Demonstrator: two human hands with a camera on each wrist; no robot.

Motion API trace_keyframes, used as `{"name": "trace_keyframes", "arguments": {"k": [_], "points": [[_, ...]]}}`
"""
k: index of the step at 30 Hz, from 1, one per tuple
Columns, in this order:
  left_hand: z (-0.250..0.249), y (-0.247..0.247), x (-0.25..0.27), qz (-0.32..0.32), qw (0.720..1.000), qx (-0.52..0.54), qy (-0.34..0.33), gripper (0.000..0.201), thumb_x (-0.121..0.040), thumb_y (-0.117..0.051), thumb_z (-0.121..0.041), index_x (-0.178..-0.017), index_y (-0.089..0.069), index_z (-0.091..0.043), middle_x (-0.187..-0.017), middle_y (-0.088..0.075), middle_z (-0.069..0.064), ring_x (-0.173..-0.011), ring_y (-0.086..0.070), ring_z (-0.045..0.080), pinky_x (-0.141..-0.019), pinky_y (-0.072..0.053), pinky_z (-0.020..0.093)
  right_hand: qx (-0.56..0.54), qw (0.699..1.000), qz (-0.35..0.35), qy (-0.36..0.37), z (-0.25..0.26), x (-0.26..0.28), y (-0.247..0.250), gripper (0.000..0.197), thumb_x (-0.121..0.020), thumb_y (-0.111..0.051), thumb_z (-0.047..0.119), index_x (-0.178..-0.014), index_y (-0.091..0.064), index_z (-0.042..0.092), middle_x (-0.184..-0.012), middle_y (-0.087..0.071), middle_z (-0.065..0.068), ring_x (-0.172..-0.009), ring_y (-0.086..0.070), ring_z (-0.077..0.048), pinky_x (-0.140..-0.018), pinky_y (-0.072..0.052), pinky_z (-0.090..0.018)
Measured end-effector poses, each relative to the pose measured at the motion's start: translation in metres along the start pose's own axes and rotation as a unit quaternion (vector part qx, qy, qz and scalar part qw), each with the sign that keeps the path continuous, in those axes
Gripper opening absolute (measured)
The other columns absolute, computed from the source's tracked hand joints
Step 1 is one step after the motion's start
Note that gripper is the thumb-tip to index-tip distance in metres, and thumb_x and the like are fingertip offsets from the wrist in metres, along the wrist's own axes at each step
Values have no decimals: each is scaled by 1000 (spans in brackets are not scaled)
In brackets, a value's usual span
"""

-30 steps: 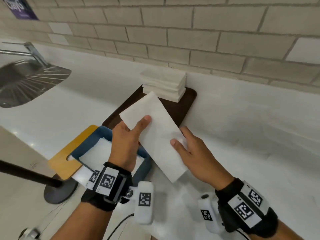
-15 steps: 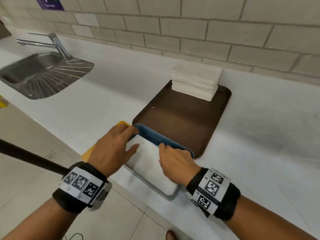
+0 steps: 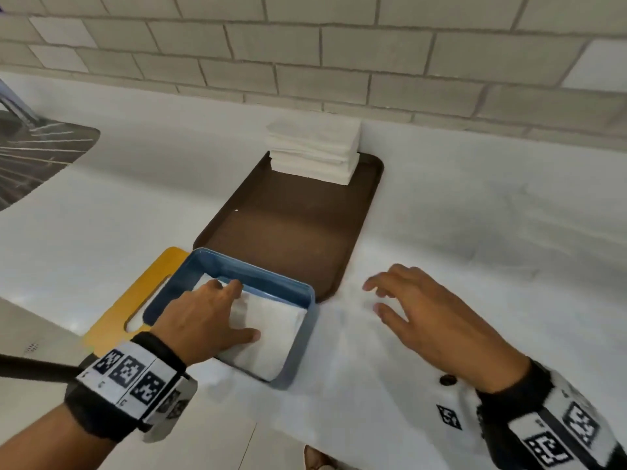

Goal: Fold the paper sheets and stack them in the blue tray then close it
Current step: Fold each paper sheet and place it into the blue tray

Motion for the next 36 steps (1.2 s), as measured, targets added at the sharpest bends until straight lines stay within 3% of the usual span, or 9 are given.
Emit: {"name": "trace_keyframes", "arguments": {"k": [4,8,12,15,20,26,30,34,36], "points": [[6,27,12,-93,995,-28,7,67,-70,-45,-92,-119,-52,-46,-116,-68,-9,-93,-71,20,-75,-55,34,233,952,102,-171,-100,53,14,38,-98,-43,42,-134,-41,29,-124,-45,9,-113,-46,-12,-76,-29,-24],[43,28,-18,-158,986,51,-17,60,-63,-32,-100,-98,-47,-53,-80,-65,-15,-64,-68,21,-60,-60,44,222,938,156,-214,-142,87,10,38,-94,-52,41,-127,-40,27,-120,-47,7,-103,-52,-14,-69,-33,-27],[-85,100,33,-215,973,57,-68,39,-79,-57,-75,-108,-51,-49,-92,-60,-31,-82,-70,14,-68,-60,40,194,958,83,-194,-161,94,6,13,-93,-44,15,-95,-39,26,-97,-43,10,-82,-42,-11,-57,-27,-23],[-177,116,54,-184,965,83,-168,27,-86,-58,-63,-108,-54,-47,-95,-62,-31,-87,-65,1,-71,-55,33,141,975,51,-163,-169,109,14,12,-94,-41,16,-98,-45,26,-94,-48,12,-81,-43,-8,-52,-21,-17],[-276,87,14,-104,940,168,-279,16,-93,-61,-50,-108,-60,-44,-103,-65,-29,-90,-64,-9,-80,-57,28,-45,979,-91,-175,-197,170,62,14,-101,-36,20,-111,-41,29,-84,-48,14,-75,-49,-5,-65,-40,-21],[-408,66,-38,-124,918,101,-363,28,-97,-59,-43,-122,-61,-32,-120,-64,-13,-105,-64,11,-85,-54,33,-171,915,-280,-236,-238,249,108,10,-97,-54,32,-89,-49,31,-71,-58,21,-61,-55,3,-55,-41,-9],[-488,59,-47,-135,871,17,-472,47,-98,-57,-44,-143,-49,-29,-143,-50,-6,-126,-49,16,-95,-45,31,-169,840,-421,-296,-267,289,118,24,-92,-52,48,-98,-58,25,-79,-68,4,-70,-65,-13,-61,-52,-28],[-539,44,-46,-120,843,-85,-518,50,-100,-55,-42,-147,-48,-28,-150,-45,-5,-135,-42,19,-103,-37,33,-202,784,-495,-316,-285,317,120,21,-96,-57,27,-116,-53,32,-97,-56,31,-81,-56,24,-64,-42,0],[-548,43,-47,-124,846,-95,-510,39,-100,-54,-38,-137,-57,-26,-139,-54,-4,-127,-50,20,-96,-39,33,-214,776,-499,-322,-290,324,117,24,-95,-59,21,-115,-50,33,-95,-53,32,-78,-52,29,-63,-40,3]]}}
Point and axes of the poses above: each hand's wrist, its own x-axis away from the middle knuckle, its own y-axis out of the back of the hand, z = x × y, the point moved 1 cm from there along -x, towards the middle knuckle
